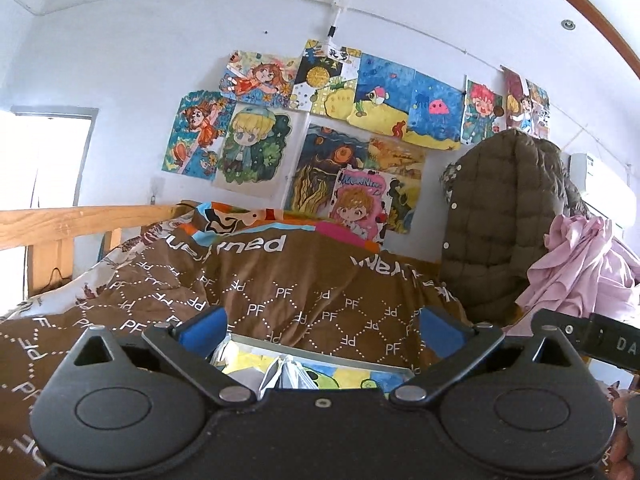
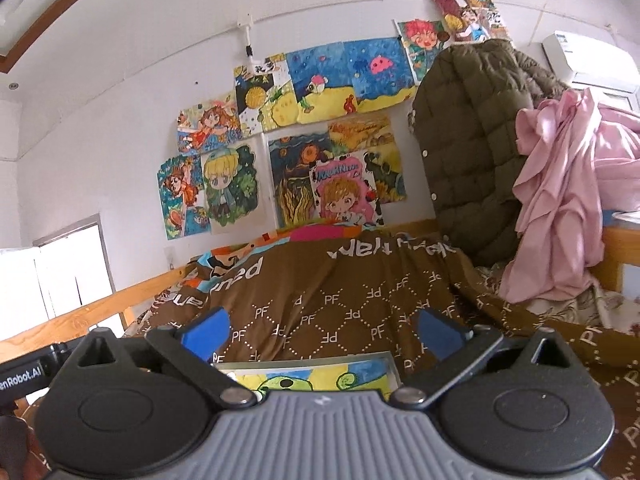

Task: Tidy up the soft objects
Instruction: 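Open both tools over the box and raise them, then withdraw both tools from the box toward the remaining pile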

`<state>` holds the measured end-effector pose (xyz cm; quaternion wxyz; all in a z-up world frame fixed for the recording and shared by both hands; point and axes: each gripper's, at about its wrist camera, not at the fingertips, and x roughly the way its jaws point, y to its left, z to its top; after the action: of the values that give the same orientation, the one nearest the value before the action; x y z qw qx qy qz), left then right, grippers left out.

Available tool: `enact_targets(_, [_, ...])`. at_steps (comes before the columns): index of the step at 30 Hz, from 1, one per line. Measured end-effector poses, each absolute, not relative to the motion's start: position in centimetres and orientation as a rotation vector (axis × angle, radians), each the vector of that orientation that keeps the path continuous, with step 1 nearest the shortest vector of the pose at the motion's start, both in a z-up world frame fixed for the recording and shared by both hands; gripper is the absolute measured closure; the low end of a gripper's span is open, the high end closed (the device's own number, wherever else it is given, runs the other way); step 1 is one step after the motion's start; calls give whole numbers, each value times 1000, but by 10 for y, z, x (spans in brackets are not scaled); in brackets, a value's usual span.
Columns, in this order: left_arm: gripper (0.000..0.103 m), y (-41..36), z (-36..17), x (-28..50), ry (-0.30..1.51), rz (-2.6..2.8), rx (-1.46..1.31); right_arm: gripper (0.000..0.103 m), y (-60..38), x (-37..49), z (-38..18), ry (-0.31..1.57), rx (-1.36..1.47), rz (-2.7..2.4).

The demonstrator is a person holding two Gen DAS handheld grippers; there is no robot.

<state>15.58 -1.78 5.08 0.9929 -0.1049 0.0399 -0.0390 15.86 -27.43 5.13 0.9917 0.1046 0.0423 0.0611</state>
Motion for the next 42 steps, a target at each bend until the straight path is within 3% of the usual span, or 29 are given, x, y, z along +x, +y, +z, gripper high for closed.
enact_targets(17, [1,-32,43,78,67,-79,-150,0,-278,82,38,110,165,110])
enact_targets(27, [1,-25,17,47,174,-45,-118,0,-267,53,27,182,116,99])
enact_targets(42, [1,-28,-8,57,332,-61,-65,0,-260,78,0,452,112,83])
